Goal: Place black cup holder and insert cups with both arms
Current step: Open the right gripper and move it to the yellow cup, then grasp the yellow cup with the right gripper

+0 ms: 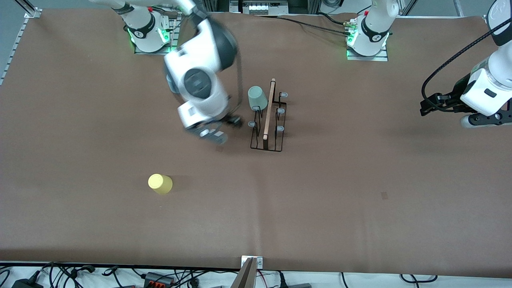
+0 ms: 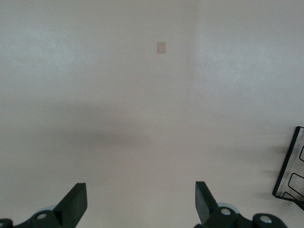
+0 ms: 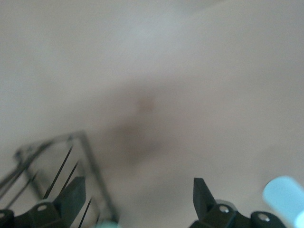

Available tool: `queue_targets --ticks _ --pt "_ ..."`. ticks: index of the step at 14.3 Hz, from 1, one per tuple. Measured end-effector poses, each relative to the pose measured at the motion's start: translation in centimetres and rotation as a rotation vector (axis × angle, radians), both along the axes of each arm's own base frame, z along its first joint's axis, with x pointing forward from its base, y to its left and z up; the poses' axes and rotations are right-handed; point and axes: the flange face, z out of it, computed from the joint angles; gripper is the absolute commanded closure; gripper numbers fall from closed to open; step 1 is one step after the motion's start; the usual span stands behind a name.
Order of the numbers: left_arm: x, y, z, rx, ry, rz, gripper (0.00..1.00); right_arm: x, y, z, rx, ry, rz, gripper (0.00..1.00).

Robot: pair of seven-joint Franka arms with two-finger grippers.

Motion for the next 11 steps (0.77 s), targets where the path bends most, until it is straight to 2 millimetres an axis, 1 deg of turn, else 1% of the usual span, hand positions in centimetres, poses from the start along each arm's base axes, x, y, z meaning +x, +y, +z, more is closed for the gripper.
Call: queue_targets --ticks 2,4,5,6,7,8,11 --pt "0.0 0.1 0.0 0.0 0.001 0.002 0.0 4.2 -6.0 -2.0 -0.011 -0.031 -0.052 0.0" --pt "0.0 0.4 0.0 0.0 0.003 0.007 0.0 7.6 -11.7 -4.8 0.003 -0.063 -0.034 0.0" --pt "0.0 0.5 0.0 0.0 0.003 0.009 0.0 8.9 -14.1 -6.2 0.01 -0.082 -0.008 0.0" --pt "0.0 0.6 0.0 0.0 0.003 0.008 0.0 10.0 -16.1 -7.6 0.017 -0.104 0.026 0.0" --pt "-0.1 0.5 0.1 0.0 0.005 0.007 0.0 10.8 -17.4 -8.5 0.023 -0.128 0.061 0.0" --pt "-0.1 0.4 0.1 0.0 0.006 0.006 0.0 11.5 -18.3 -9.2 0.029 -0.156 0.097 0.0" --pt "-0.1 0.4 0.2 0.0 0.004 0.005 0.0 12.2 -19.4 -10.4 0.033 -0.184 0.183 0.0"
